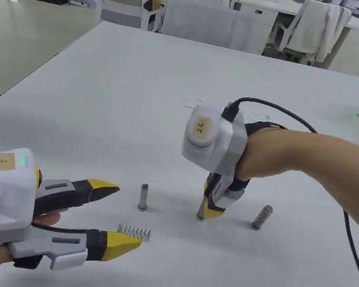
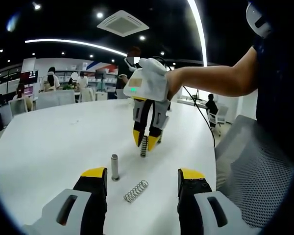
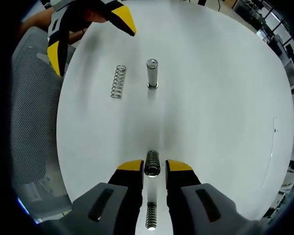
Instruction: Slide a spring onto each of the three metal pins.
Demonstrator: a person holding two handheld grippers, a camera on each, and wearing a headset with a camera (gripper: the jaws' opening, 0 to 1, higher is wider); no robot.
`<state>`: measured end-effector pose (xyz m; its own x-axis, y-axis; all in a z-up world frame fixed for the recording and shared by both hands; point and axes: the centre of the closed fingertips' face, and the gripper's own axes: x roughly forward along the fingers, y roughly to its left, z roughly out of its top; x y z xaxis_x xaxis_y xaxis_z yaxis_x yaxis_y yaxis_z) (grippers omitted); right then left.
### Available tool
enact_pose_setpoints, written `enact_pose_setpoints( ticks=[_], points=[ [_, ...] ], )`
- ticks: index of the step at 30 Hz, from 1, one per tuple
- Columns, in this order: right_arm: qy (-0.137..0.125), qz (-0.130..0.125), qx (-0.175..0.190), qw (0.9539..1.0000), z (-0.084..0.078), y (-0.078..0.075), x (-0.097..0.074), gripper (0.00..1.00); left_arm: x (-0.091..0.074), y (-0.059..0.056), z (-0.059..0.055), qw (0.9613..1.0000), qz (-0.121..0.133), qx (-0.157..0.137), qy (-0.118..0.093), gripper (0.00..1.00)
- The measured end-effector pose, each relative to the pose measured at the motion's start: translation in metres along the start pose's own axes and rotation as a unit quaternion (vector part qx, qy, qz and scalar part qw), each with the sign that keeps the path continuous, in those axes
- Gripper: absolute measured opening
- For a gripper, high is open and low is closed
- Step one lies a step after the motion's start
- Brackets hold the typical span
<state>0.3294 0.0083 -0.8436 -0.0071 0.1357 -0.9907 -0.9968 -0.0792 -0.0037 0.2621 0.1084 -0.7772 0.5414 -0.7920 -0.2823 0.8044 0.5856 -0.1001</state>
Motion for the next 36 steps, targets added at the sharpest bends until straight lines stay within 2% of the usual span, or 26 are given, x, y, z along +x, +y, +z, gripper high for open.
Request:
enact_pose_setpoints(
  ticks=[14, 18, 36],
  points=[
    [-0.014, -0.01, 0.003, 0.9998, 0.002, 0.0, -0.009, 0.22, 0.0, -0.001, 0.0, 1.0, -0.001, 0.004, 0.002, 0.52],
    [-0.028, -0.007, 0.01, 0.9995, 0.005, 0.003, -0.014, 0.23, 0.0, -0.002, 0.001, 1.0, -0.001, 0.005, 0.002, 0.52],
    [-0.068, -0.025, 0.004, 0.9974, 0.019, 0.013, -0.037, 0.25, -0.002, -0.004, 0.002, 1.0, -0.001, 0.008, 0.003, 0.53]
  ],
)
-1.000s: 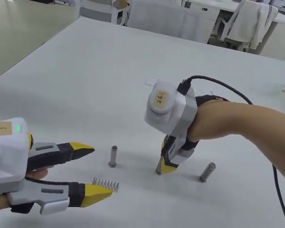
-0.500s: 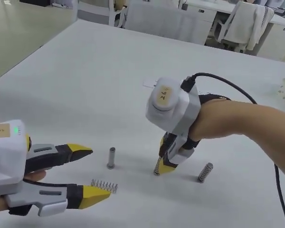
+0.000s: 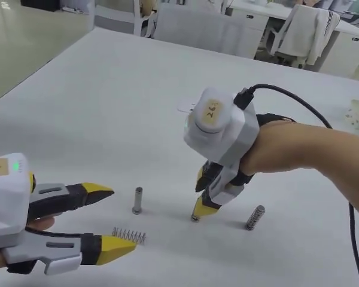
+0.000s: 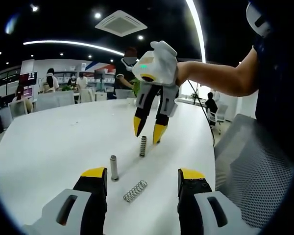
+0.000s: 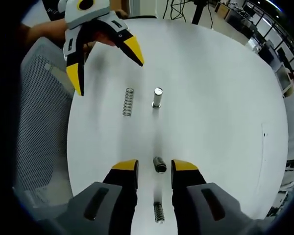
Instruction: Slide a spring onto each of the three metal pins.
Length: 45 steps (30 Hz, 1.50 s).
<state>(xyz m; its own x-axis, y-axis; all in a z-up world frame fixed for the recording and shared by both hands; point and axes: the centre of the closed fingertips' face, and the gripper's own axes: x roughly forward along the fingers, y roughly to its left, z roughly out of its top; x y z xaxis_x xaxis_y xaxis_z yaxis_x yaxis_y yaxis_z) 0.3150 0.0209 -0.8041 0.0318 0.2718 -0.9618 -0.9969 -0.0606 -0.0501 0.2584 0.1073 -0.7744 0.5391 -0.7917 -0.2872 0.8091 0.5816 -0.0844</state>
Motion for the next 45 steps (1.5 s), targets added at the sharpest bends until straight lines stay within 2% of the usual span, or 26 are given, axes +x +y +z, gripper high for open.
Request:
enact_pose_setpoints(
  ticks=[11, 22, 33, 38, 45],
  points=[
    [-0.02, -0.007, -0.007, 0.9998, 0.009, 0.007, -0.01, 0.25, -0.002, 0.001, -0.002, 1.0, 0.003, 0.0, 0.001, 0.53],
    [-0.044, 0.002, -0.014, 0.9989, 0.028, 0.02, -0.014, 0.24, -0.005, 0.002, -0.003, 1.0, 0.008, 0.001, 0.0, 0.53],
    [-0.051, 0.011, -0.027, 0.9983, 0.045, 0.033, -0.006, 0.23, -0.01, 0.002, -0.005, 0.9999, 0.013, 0.001, 0.001, 0.53],
    [-0.061, 0.015, -0.03, 0.9976, 0.058, 0.038, 0.001, 0.22, -0.011, 0.002, -0.006, 0.9999, 0.014, 0.001, 0.002, 0.53],
    [-0.062, 0.022, -0.031, 0.9973, 0.065, 0.044, 0.015, 0.2, -0.013, 0.003, -0.008, 0.9999, 0.015, -0.001, 0.003, 0.52]
  ],
)
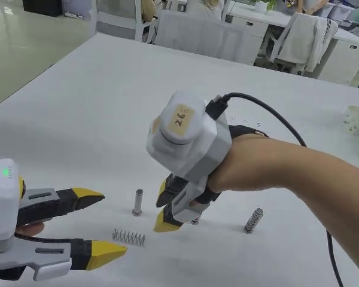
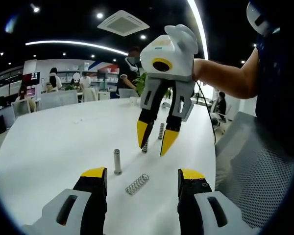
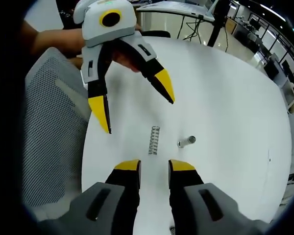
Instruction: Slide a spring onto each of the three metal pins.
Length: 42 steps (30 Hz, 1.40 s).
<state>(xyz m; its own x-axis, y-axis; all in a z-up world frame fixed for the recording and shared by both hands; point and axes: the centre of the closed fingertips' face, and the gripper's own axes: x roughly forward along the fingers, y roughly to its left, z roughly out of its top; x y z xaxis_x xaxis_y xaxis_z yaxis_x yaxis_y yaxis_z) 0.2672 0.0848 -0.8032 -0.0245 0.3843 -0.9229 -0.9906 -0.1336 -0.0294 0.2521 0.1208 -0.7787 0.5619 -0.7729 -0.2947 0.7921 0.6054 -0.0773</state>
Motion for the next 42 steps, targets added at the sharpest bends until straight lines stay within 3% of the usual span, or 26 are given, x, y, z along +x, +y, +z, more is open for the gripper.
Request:
enact_pose_setpoints(
  ticks=[20, 42],
  points=[
    [-0.002, 0.003, 0.038, 0.9993, -0.003, -0.002, 0.039, 0.16, -0.001, 0.001, -0.003, 1.0, 0.0, -0.004, 0.003, 0.52],
    [0.002, 0.0, 0.047, 0.9989, -0.01, 0.0, 0.055, 0.12, 0.002, 0.001, -0.004, 1.0, -0.003, -0.005, 0.006, 0.52]
  ],
)
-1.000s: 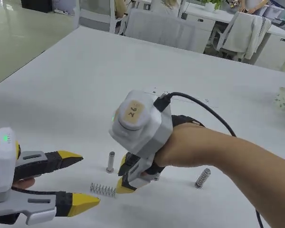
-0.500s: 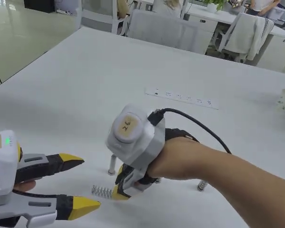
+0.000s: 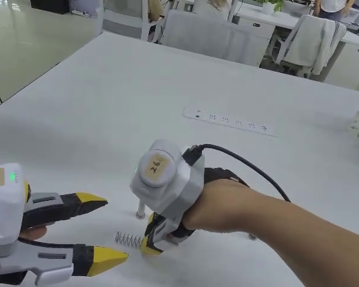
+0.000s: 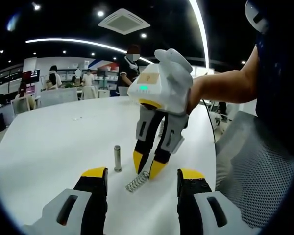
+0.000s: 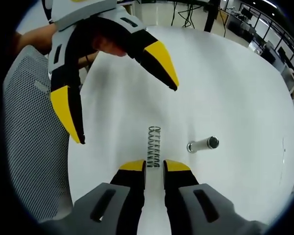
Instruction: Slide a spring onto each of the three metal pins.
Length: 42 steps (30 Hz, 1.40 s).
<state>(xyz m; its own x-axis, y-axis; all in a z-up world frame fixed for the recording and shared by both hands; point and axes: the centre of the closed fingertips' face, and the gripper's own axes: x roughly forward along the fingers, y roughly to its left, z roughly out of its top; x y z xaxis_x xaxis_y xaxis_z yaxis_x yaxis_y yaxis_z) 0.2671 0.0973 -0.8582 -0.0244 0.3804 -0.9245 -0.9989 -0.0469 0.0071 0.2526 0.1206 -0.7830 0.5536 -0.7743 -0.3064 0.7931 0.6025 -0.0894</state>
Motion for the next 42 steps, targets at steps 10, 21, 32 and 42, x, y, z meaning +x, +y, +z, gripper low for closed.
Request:
enact_pose_setpoints(
  ticks=[10, 21, 32, 42],
  points=[
    [0.009, -0.009, -0.016, 0.9998, 0.0, -0.002, 0.004, 0.09, -0.002, 0.002, -0.001, 1.0, 0.004, -0.001, 0.0, 0.51],
    [0.002, -0.013, -0.023, 0.9997, 0.001, -0.002, -0.001, 0.08, -0.002, 0.003, -0.005, 1.0, 0.004, -0.001, 0.005, 0.51],
    [-0.02, 0.002, -0.037, 0.9991, 0.001, 0.009, -0.026, 0.08, 0.002, -0.003, -0.006, 0.9999, -0.009, 0.005, 0.01, 0.48],
    [-0.028, 0.004, -0.069, 0.9973, 0.004, 0.02, -0.045, 0.08, 0.008, -0.014, -0.001, 0.9992, -0.033, 0.023, 0.008, 0.37]
  ],
)
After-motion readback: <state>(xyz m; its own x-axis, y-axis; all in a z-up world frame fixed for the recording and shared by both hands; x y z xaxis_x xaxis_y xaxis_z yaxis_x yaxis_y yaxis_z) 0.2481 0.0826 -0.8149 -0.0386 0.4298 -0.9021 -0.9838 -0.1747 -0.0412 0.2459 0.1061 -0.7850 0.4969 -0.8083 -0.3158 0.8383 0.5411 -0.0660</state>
